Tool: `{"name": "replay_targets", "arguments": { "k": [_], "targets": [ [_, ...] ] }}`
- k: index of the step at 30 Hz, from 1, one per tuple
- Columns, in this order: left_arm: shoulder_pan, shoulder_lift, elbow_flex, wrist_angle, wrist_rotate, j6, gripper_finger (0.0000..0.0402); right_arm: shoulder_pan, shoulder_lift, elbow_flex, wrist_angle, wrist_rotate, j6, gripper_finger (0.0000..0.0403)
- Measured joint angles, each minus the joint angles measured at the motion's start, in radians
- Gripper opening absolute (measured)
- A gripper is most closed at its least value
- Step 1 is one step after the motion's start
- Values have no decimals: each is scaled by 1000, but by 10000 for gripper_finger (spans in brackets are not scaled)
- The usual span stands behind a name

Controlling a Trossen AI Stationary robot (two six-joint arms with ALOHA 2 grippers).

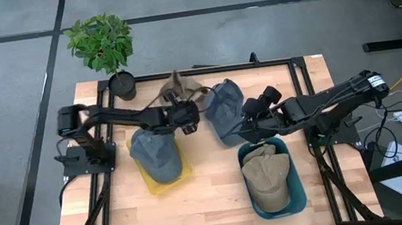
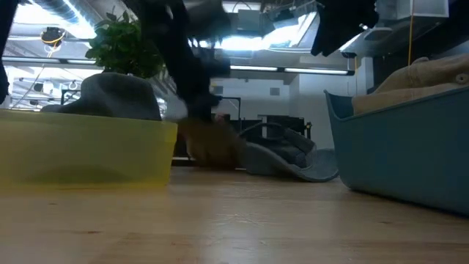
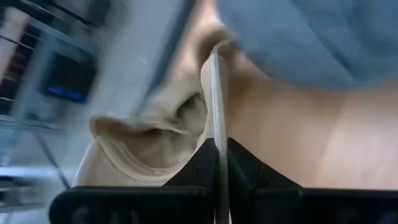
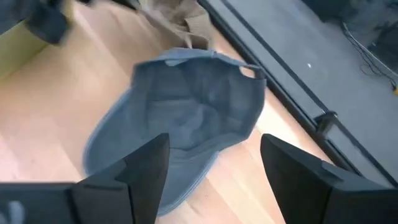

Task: Pick & Place hat
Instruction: Put the brown cap into the yellow bin

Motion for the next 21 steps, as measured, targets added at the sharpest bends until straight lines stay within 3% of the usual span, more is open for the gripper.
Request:
{"name": "replay_targets", "arguments": {
  "k": [2,6,8,9,10,11,14,15,16,21],
  "targets": [
    [-34,-79,0,-23,-98,3,7,0,-6,0,-6,26,17,242],
    [-119,-238,0,-69,-434,17,10,0,-15,0,12,58,20,229],
    [-158,-314,0,-70,-544,57,10,0,-15,0,21,65,17,223],
    [-172,-354,1,-71,-517,77,9,0,-15,0,26,63,12,221],
    [-181,-396,1,-77,-414,86,7,0,-15,0,34,56,6,219],
    [-186,-438,1,-89,-234,77,7,0,-15,0,42,43,-6,217],
    [-158,-535,2,-148,450,-87,7,0,-15,0,74,-22,-55,215],
    [-153,-552,-1,-153,566,-130,7,0,-15,0,84,-38,-72,214],
    [-157,-572,-2,-159,606,-167,7,0,-15,0,92,-49,-84,214],
    [-200,-687,0,-201,513,-240,7,6,-15,0,125,-58,-141,214]
  ]
}}
